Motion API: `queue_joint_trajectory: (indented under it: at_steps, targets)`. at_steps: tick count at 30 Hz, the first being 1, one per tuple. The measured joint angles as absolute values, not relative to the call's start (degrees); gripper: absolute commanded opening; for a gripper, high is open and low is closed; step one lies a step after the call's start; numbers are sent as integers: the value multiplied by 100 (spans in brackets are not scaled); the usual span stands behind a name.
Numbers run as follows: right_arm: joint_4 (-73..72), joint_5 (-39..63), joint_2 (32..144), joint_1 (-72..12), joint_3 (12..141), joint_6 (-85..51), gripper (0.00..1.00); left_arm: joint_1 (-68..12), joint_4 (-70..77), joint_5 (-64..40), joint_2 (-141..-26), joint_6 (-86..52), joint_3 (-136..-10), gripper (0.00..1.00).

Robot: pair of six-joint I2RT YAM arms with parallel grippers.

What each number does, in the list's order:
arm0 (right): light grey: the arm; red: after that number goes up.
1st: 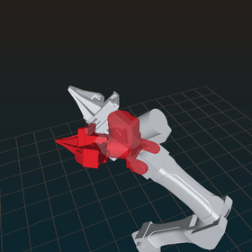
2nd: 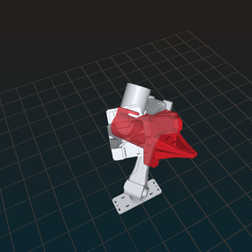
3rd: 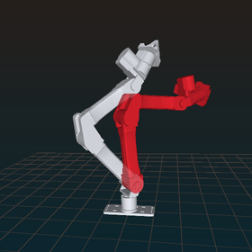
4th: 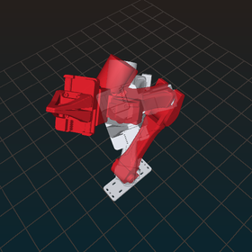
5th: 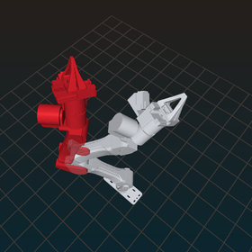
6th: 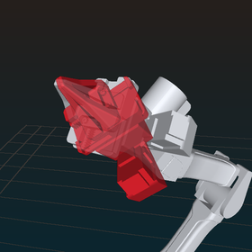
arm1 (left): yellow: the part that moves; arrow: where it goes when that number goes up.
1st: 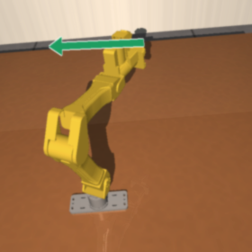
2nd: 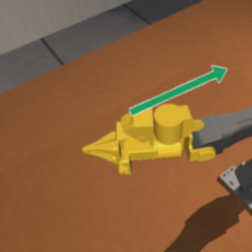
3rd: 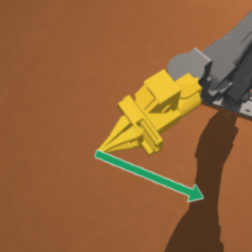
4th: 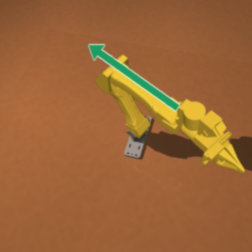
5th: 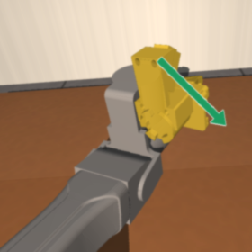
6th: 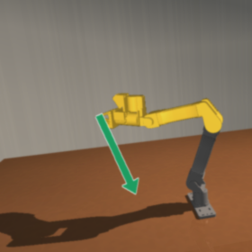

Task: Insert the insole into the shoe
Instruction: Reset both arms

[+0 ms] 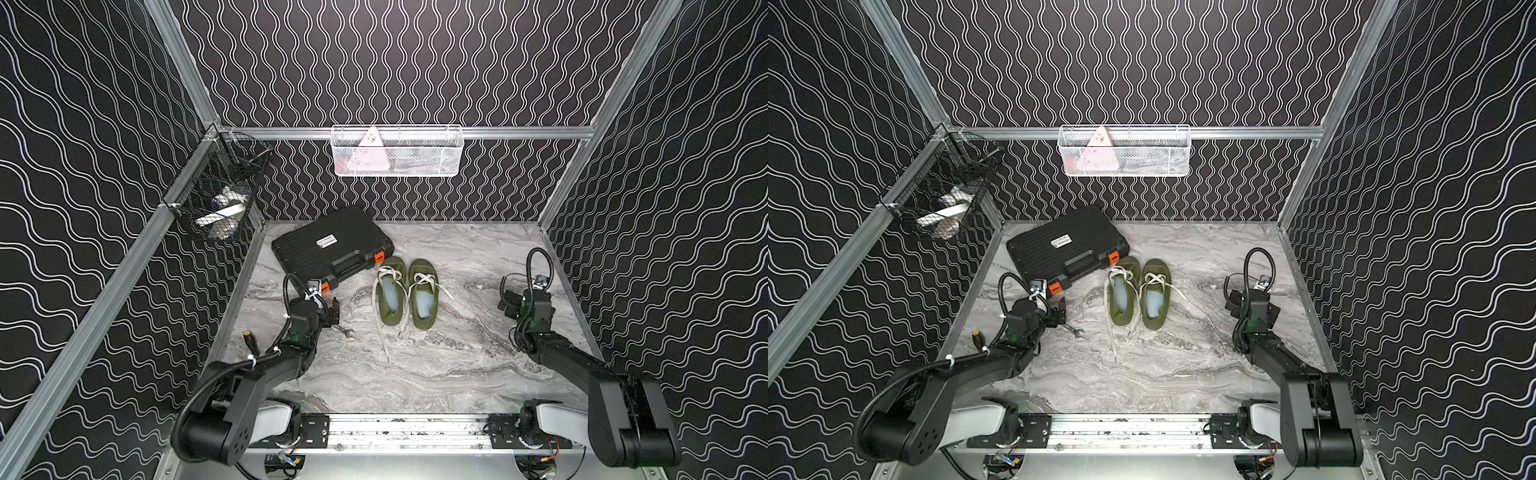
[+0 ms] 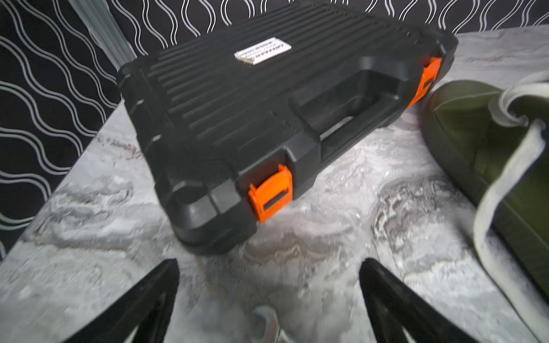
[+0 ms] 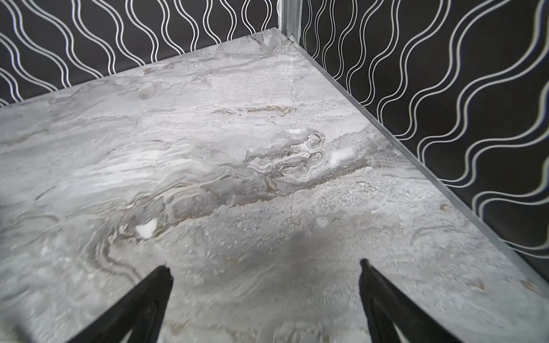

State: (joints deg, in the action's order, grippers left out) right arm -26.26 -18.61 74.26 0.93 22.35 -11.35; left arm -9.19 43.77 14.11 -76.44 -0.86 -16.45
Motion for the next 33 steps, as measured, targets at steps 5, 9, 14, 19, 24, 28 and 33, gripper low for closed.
queue_joint_trajectory:
  at_steps: [5,9,14,19,24,28,33]
  targets:
    - [-3645,-1468,8313,318,2171,-1122,100,-888,4869,1347,-8256,174,-2423,99]
    - [-4440,-1260,8866,384,2235,-1076,100,-886,4322,1168,-7946,307,-2694,99]
    - [-5242,-969,9435,370,1944,-917,100,-814,4381,965,-8060,318,-2244,99]
    - [-5583,-958,9467,340,2102,-849,100,-816,6211,880,-9345,427,-1533,99]
    - [-5634,-954,9483,327,2115,-832,100,-803,6484,1197,-9548,414,-1507,99]
    - [-5645,-937,9483,322,2112,-829,100,-781,6473,1378,-9515,355,-1844,99]
    - [-5647,-934,9483,322,2112,-825,100,-777,6458,1474,-9515,307,-1850,99]
